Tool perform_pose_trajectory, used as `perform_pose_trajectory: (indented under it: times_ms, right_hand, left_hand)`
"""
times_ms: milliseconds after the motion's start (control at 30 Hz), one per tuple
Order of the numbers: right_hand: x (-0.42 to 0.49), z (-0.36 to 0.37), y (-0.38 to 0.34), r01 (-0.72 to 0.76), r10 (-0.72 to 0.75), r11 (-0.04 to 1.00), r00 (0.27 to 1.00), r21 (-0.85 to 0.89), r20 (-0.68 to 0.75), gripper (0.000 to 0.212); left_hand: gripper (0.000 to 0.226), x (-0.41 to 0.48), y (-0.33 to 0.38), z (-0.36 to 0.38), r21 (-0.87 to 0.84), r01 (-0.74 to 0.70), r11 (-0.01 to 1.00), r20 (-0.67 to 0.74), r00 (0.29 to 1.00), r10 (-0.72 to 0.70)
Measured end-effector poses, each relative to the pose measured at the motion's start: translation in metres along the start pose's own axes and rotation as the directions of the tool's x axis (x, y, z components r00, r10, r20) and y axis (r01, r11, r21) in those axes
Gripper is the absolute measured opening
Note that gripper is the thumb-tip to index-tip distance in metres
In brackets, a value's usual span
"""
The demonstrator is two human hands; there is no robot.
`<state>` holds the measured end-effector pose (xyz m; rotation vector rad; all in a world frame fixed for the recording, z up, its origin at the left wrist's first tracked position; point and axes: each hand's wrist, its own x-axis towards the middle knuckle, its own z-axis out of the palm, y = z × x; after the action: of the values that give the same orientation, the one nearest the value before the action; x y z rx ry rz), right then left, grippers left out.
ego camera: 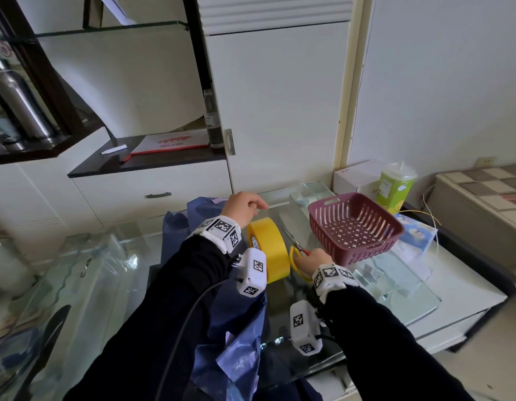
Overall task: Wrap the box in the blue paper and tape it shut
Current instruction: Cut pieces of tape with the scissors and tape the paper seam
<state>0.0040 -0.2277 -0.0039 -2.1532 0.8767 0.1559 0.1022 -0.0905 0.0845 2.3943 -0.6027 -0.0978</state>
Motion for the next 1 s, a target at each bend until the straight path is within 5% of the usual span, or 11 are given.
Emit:
perform_pose_trajectory:
  times_ms: [233, 700, 1000]
  right_hand:
    - [0.001, 0.015, 0.009, -0.1, 0.092, 0.985, 0.994, -0.141, -0.063, 0.066]
    - [0.002, 0.008, 0.002, 0.063, -0.117, 0.917, 0.987, -0.394, -0.114, 0.036]
    - [0.017, -0.017, -0.068, 0.432, -0.408, 0.9, 0.882, 0.057, -0.234, 0.031]
  left_hand:
    - [0.036, 0.006, 0.0, -0.002, -0.073, 0.011, 0.997, 0.027, 1.0, -0.009]
    - [0.032, 0.005, 0.002, -0.009, -0.235, 0.054, 0.97, 0.076, 0.996, -0.037]
    - [0.032, 0.005, 0.001, -0.004, -0.279, 0.057, 0.959, 0.052, 0.998, -0.044]
